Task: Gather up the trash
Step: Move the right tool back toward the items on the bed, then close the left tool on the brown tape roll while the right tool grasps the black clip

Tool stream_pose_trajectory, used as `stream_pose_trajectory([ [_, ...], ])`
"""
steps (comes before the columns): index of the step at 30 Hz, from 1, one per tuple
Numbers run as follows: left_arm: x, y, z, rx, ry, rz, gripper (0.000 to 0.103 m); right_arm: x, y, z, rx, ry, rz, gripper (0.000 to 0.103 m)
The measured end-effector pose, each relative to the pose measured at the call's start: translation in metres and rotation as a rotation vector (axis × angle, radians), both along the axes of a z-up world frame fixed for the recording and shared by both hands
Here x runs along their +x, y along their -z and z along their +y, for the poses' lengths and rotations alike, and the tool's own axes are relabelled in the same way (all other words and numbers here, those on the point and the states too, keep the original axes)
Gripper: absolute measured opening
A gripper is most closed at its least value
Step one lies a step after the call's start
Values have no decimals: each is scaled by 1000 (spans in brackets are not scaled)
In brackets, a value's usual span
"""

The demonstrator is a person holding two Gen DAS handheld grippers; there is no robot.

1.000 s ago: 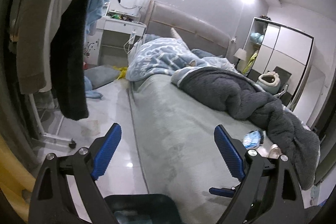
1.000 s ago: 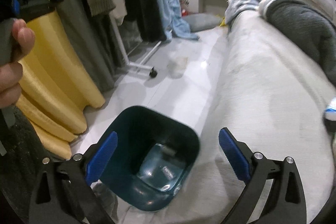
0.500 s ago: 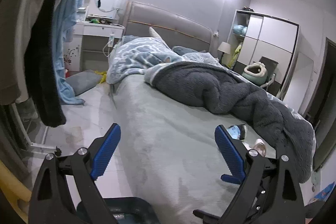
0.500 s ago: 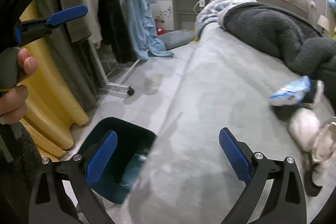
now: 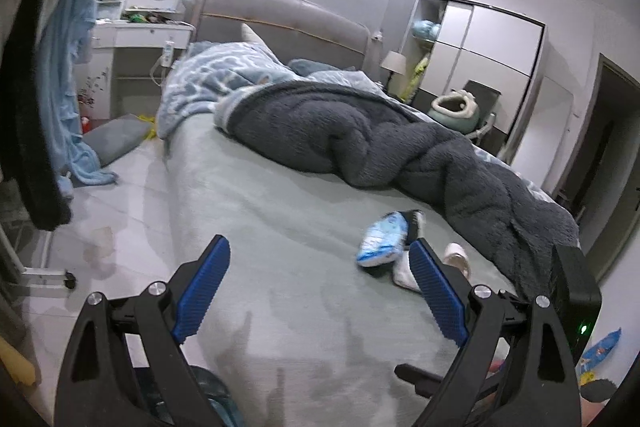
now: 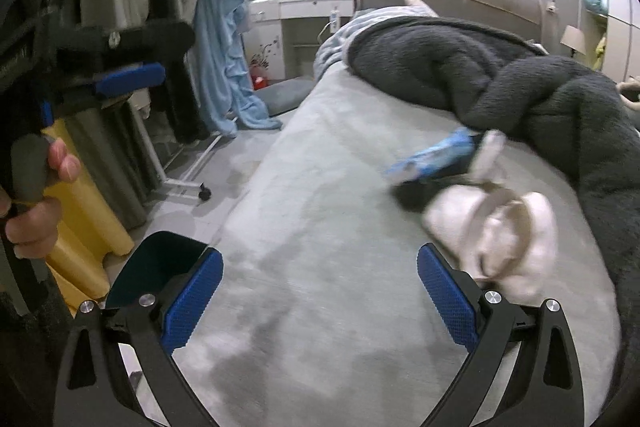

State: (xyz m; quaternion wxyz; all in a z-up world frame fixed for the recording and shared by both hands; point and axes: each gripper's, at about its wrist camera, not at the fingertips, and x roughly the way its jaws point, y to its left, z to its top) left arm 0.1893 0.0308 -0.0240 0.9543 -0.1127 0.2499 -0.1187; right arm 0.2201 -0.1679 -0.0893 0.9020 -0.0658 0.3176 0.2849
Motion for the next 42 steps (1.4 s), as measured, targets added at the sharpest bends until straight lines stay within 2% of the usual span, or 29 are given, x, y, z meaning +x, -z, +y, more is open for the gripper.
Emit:
stream_pose_trajectory([
  [11,20,17,-49,-46,128,49,90,1,3,-62,21,74,0,98],
  [18,31,34,-79,-49,211,83,84,8,10,-85,33,70,26,98],
  [20,35,39,-87,-47,240,93,82,11,13,-90,40,67,39,95],
  [22,39,43,-95,-47,265,102,81,15,16,-94,49,58,58,83],
  [26,45,50,-108,-51,299,120,80,20,23,-99,57,36,88,74],
  [28,49,53,-113,-51,311,128,79,22,24,-99,64,15,101,66],
  [31,53,58,-121,-54,330,142,73,22,28,-100,59,-5,112,63],
  [38,63,66,-136,-59,368,162,72,28,35,-102,63,-25,149,59],
  [42,68,71,-145,-63,386,172,71,30,40,-102,59,-19,172,51],
])
